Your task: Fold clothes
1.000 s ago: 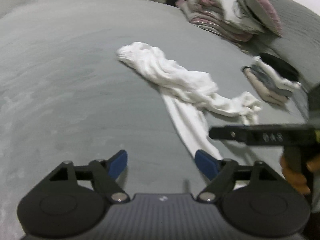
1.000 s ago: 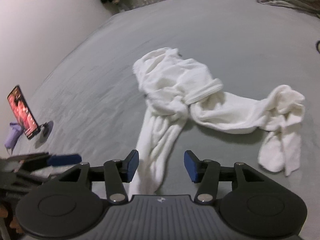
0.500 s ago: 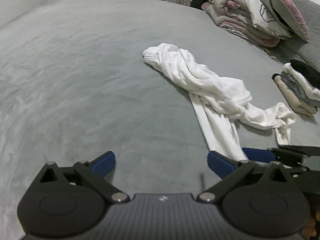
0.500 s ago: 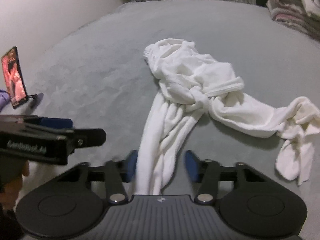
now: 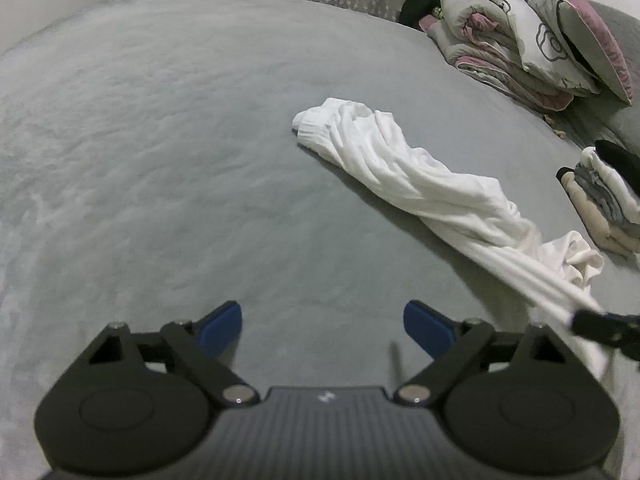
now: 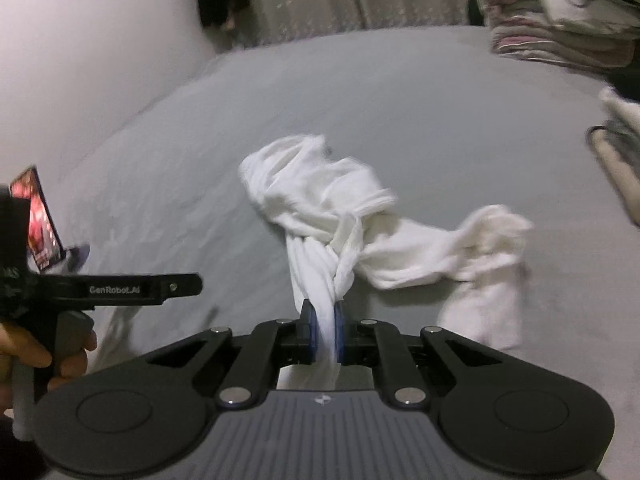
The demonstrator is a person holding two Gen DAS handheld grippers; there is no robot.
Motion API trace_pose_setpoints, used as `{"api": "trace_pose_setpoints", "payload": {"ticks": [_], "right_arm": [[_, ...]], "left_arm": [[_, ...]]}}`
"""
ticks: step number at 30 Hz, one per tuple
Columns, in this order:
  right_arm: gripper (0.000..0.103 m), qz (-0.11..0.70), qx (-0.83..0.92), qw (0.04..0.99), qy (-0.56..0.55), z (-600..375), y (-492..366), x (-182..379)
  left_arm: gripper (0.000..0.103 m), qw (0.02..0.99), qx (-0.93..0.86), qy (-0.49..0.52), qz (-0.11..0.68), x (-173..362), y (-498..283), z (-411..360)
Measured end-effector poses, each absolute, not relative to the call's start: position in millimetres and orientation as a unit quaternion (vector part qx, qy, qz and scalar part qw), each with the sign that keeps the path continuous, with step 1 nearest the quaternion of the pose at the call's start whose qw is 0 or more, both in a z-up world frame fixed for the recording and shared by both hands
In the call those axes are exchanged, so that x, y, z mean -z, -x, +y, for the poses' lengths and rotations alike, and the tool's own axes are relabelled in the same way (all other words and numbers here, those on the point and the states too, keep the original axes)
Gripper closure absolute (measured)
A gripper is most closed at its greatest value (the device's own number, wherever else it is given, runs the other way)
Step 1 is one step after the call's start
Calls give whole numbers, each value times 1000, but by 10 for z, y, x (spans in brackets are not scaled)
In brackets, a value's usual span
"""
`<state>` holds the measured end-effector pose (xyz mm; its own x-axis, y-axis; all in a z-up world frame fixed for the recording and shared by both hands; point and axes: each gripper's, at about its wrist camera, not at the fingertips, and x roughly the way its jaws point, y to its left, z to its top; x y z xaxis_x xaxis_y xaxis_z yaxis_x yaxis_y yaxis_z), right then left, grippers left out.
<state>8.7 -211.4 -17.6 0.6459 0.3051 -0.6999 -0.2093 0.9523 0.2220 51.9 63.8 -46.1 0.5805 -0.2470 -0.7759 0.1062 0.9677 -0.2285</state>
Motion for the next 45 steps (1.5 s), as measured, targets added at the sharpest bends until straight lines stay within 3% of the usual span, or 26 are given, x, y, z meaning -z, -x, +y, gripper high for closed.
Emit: {"api": "trace_pose_setpoints", "payload": {"ticks": [23,26,28,36,39,42,43,44,45], "right_arm": [[90,421,-28,901,-97,-3229,92,211],[75,403,-37,910,-94,-3198,111,149],[54,383,-41,918,-97,-3185,121,82],[51,364,-59,918,-145,-3003,-64,13],[51,367,-65,916,-147,-2850,-167,31],[51,366,-72,916,-148,-2698,-266,45],[51,365,-72,916,-149,-2650,-298,49],[51,365,-72,916,-151,-2607,-327,56],[51,366,-73,915,-153,-2571,-356,66]], "left_arm": [[26,897,78,122,417,415,-825,547],[25,900,72,125,411,414,-917,542],[25,902,67,127,407,420,-978,536],[29,903,59,150,399,499,-1187,486],[43,903,62,157,396,549,-1228,485],[69,901,84,154,397,584,-1225,460],[86,899,94,155,399,589,-1220,451],[94,896,105,160,401,585,-1212,447],[94,895,106,161,401,570,-1197,442]]}}
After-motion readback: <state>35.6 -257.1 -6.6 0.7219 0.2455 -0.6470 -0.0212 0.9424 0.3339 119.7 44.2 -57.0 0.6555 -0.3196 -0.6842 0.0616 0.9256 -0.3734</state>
